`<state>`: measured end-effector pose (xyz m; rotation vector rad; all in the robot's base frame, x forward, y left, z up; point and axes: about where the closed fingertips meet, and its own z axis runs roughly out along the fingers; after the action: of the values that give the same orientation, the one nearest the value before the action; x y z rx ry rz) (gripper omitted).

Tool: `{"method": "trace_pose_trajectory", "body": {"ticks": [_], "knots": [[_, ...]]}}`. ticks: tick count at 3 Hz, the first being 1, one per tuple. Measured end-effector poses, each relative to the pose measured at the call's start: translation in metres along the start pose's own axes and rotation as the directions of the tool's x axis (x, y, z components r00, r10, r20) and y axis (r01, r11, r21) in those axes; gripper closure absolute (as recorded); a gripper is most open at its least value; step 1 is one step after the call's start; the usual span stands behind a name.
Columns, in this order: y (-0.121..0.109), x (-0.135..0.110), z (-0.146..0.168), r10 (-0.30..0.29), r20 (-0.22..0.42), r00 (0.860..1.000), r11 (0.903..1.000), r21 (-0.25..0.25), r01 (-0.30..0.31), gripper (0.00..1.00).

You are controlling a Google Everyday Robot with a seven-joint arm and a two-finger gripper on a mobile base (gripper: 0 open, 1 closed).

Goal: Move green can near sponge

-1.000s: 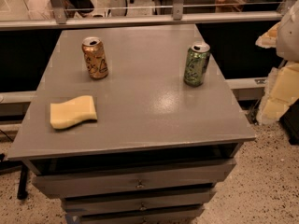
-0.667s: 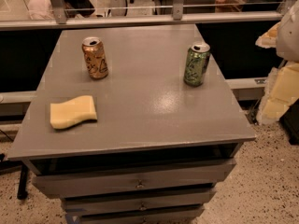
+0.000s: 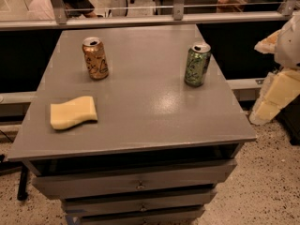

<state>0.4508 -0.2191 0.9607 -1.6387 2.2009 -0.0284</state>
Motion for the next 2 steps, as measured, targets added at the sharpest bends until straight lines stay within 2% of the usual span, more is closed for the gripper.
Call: {"method": "trace_pose_trajectory", "body": {"ticks": [1, 2], "knots": [[-0.031, 0.011, 0.042, 0.131, 0.17, 0.977, 0.9912, -0.003, -0.133, 0.0], [-0.075, 0.004, 0.082, 0.22, 0.349, 0.911, 0.9723, -0.002, -0.234, 0.0]]}}
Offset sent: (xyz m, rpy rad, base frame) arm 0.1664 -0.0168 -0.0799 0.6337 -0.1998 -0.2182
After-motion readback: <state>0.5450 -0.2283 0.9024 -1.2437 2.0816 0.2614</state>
